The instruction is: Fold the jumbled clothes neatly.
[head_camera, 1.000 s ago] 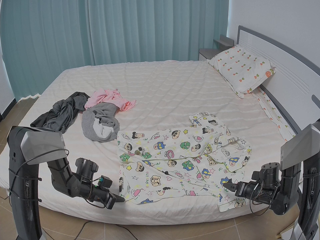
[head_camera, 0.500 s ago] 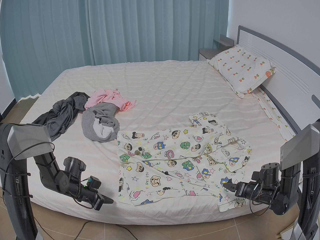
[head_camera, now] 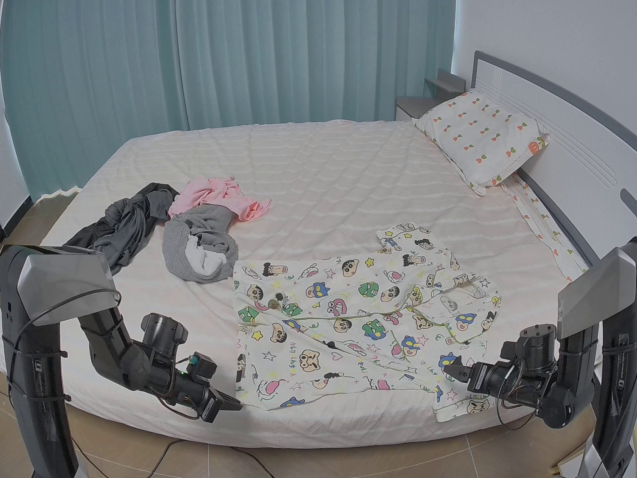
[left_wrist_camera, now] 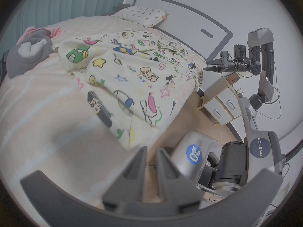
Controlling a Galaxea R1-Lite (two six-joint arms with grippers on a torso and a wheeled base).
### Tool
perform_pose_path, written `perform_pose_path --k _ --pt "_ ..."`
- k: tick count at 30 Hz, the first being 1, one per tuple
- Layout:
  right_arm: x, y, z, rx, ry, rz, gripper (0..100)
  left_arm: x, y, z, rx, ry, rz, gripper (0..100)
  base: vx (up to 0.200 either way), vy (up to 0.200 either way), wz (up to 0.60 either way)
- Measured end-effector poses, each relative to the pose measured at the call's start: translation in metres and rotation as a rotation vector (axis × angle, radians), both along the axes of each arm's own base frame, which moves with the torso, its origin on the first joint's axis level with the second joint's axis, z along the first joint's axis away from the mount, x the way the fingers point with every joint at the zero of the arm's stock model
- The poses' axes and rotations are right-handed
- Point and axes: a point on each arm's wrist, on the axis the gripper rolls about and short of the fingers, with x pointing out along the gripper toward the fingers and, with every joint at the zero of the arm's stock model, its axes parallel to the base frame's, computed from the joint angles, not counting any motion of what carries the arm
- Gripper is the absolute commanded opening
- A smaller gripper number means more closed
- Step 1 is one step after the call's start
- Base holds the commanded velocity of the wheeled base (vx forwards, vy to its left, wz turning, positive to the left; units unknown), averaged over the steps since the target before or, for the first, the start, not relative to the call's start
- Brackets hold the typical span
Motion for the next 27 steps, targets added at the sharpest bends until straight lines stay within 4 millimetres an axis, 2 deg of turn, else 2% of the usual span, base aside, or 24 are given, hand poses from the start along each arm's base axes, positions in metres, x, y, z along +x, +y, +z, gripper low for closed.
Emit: perform_pose_path --k 10,19,20,27 --pt "0.0 0.0 0.0 0.0 0.001 0.0 100 0.014 -0.017 -0.006 0.038 -0.09 -0.027 100 0.0 0.0 0.0" --pt "0.0 0.0 -0.001 -0.001 0.002 0.0 100 0.012 -0.029 -0.014 0.039 -0.077 -0.06 100 0.0 0.0 0.0" --pt "0.0 0.0 -0.001 0.0 0.002 0.0 100 0.012 -0.029 -0.014 0.039 -0.076 -0.062 0 0.0 0.0 0.0" --pt "0.0 0.0 -0.001 -0.001 0.003 0.0 100 0.011 -0.029 -0.016 0.043 -0.073 -0.068 0 0.0 0.0 0.0"
